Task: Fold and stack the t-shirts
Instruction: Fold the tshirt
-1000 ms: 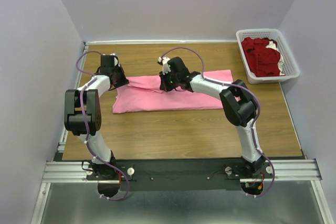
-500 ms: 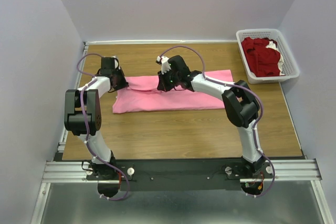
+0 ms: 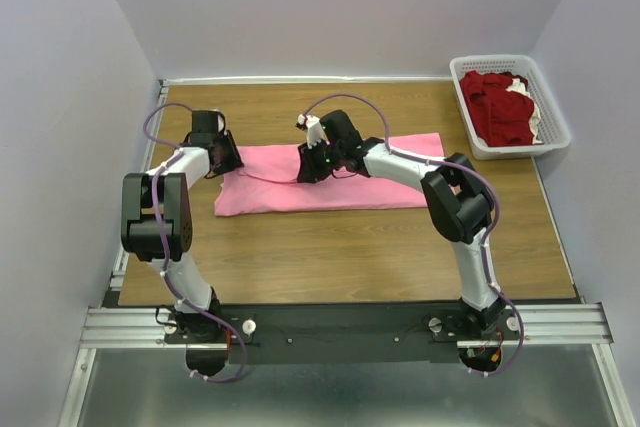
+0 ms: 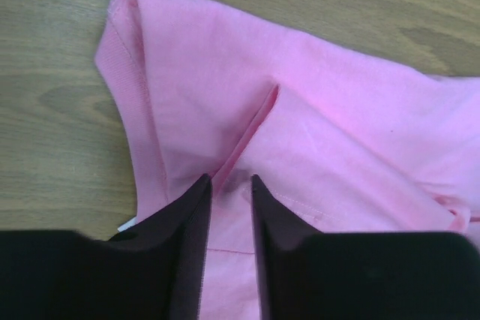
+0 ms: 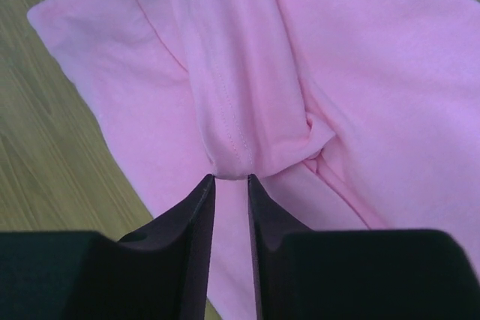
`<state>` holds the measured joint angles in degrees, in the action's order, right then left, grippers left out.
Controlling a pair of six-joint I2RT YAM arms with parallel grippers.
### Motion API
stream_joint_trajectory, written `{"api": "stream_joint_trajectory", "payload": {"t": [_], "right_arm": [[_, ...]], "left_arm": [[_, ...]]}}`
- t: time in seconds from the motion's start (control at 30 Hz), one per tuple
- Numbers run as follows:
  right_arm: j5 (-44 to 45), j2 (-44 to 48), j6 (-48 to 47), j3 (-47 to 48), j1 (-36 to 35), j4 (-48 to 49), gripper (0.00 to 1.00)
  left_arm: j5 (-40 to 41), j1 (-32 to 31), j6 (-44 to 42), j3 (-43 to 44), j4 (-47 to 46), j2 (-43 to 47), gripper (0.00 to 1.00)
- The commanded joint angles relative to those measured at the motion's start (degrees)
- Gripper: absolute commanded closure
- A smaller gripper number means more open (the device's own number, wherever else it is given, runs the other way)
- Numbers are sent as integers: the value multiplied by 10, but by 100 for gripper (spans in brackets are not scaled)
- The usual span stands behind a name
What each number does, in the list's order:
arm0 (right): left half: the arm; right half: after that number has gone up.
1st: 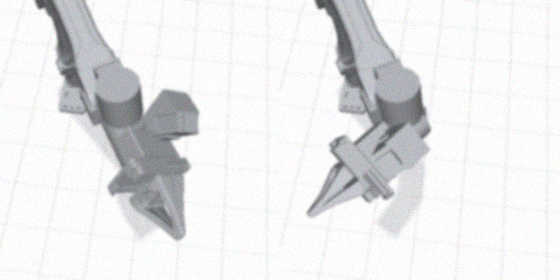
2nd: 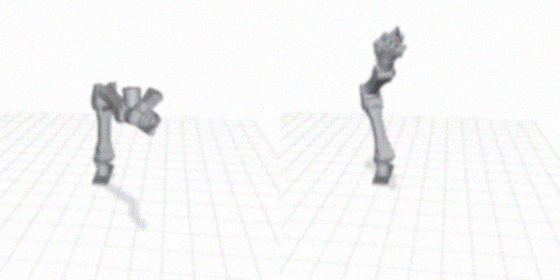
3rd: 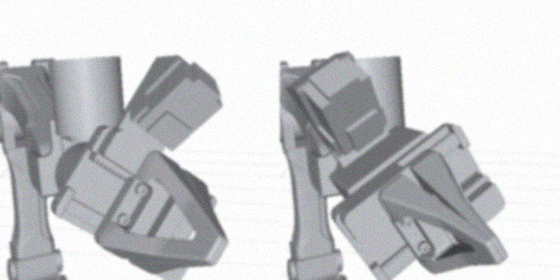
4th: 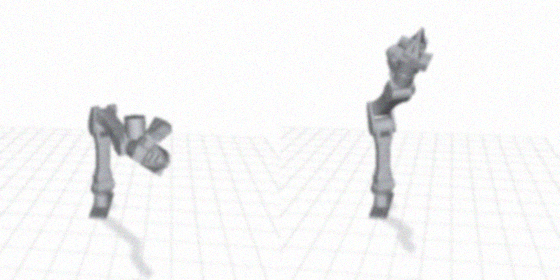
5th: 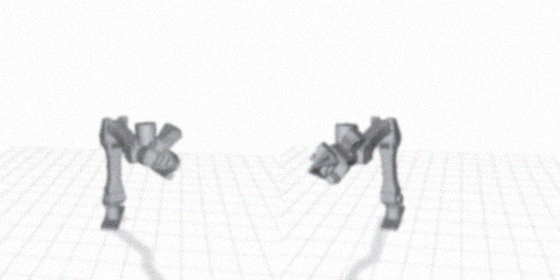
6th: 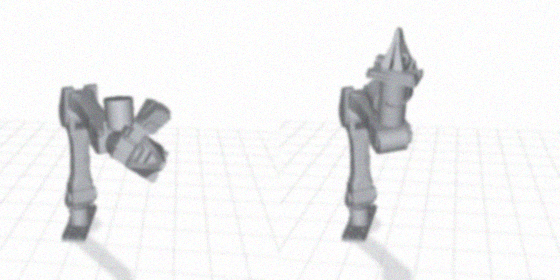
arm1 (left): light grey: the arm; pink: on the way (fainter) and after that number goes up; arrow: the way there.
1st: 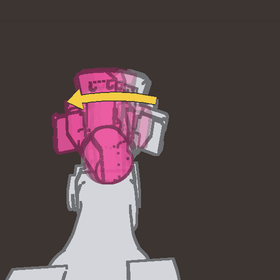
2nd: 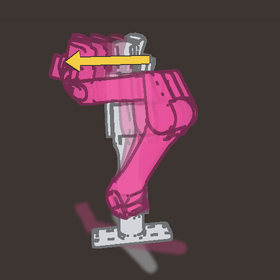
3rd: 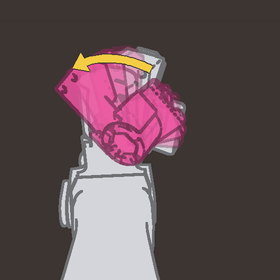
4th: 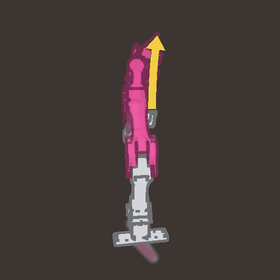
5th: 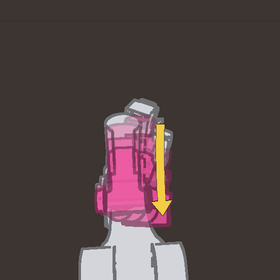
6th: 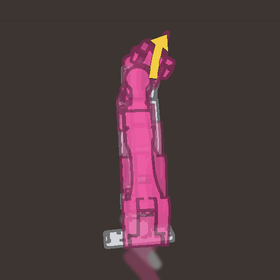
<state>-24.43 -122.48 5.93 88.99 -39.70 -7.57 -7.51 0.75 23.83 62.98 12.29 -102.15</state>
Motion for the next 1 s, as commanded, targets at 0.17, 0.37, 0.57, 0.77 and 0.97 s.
{"api": "stream_joint_trajectory", "payload": {"t": [0.17, 0.37, 0.57, 0.77, 0.97], "right_arm": [[-93, 21, 2, -1, -5, -45, 53], [-36, 56, 21, -21, -3, -46, 53], [111, 126, 65, -100, 55, -65, 54], [199, 202, 89, -218, 114, -80, 53], [242, 232, 121, -300, 157, -87, 53]], "left_arm": [[41, 4, -11, -6, 13, 57, 48], [45, -7, -7, -18, 22, 113, 46], [55, -43, 23, -113, 16, 192, 47], [95, -44, 85, -244, -46, 252, 51], [86, -40, 108, -247, -77, 180, 58]]}}
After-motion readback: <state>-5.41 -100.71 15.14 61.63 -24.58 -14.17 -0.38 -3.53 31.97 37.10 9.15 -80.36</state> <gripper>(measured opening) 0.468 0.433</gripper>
